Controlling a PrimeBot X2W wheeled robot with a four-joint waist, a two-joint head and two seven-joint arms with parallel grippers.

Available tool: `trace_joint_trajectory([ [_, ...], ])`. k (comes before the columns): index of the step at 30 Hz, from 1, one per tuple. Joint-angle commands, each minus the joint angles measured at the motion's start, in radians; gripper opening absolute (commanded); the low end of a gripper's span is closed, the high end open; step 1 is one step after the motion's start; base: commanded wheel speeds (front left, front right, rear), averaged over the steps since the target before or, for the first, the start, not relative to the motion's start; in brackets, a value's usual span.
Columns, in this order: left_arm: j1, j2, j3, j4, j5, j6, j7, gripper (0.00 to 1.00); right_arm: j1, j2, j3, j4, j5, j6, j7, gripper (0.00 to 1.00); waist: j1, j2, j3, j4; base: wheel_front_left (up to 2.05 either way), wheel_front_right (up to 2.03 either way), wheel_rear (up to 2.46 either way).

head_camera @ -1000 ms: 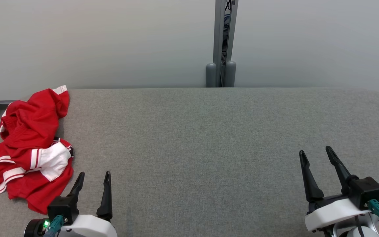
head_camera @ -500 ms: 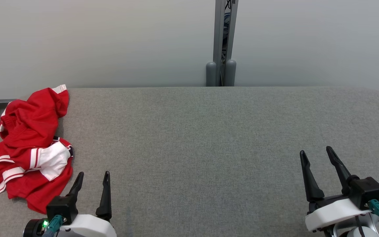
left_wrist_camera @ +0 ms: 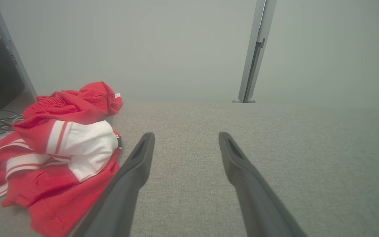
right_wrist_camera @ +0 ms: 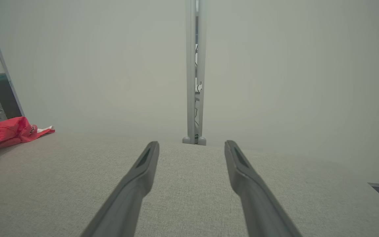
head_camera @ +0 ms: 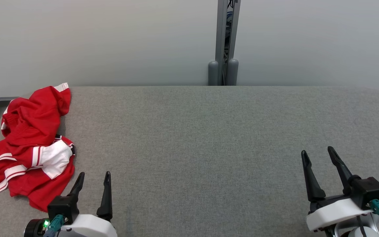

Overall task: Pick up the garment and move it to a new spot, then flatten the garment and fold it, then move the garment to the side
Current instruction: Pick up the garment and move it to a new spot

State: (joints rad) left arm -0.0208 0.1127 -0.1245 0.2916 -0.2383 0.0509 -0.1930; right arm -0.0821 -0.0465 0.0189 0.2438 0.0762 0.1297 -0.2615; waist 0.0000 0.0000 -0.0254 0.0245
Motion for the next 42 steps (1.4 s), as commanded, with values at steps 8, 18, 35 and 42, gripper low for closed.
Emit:
trace_joint_trajectory([
  [8, -0.024, 0.012, -0.004, -0.003, -0.007, 0.008, 0.001, 1.0, 0.005, -0.006, -0.01, -0.001, 0.008, 0.002, -0.006, 1.0, 0.0, 0.0, 0.011, 0.072, 0.0, 0.0, 0.0],
  [18, -0.029, 0.018, -0.002, -0.007, -0.012, 0.023, -0.004, 1.0, -0.008, -0.006, -0.005, -0.007, 0.029, 0.002, -0.006, 1.0, 0.0, 0.0, 0.026, 0.265, 0.0, 0.0, 0.0],
  [35, -0.036, 0.018, -0.017, -0.005, -0.03, 0.025, -0.012, 1.0, -0.023, -0.007, -0.008, 0.0, 0.032, 0.002, -0.006, 1.0, 0.0, 0.0, 0.04, 0.454, 0.0, 0.0, 0.0],
  [42, -0.049, 0.022, -0.011, -0.016, -0.05, 0.02, -0.001, 1.0, -0.023, -0.007, -0.004, 0.003, 0.036, 0.002, -0.006, 1.0, 0.0, 0.0, 0.047, 0.432, 0.0, 0.0, 0.0],
])
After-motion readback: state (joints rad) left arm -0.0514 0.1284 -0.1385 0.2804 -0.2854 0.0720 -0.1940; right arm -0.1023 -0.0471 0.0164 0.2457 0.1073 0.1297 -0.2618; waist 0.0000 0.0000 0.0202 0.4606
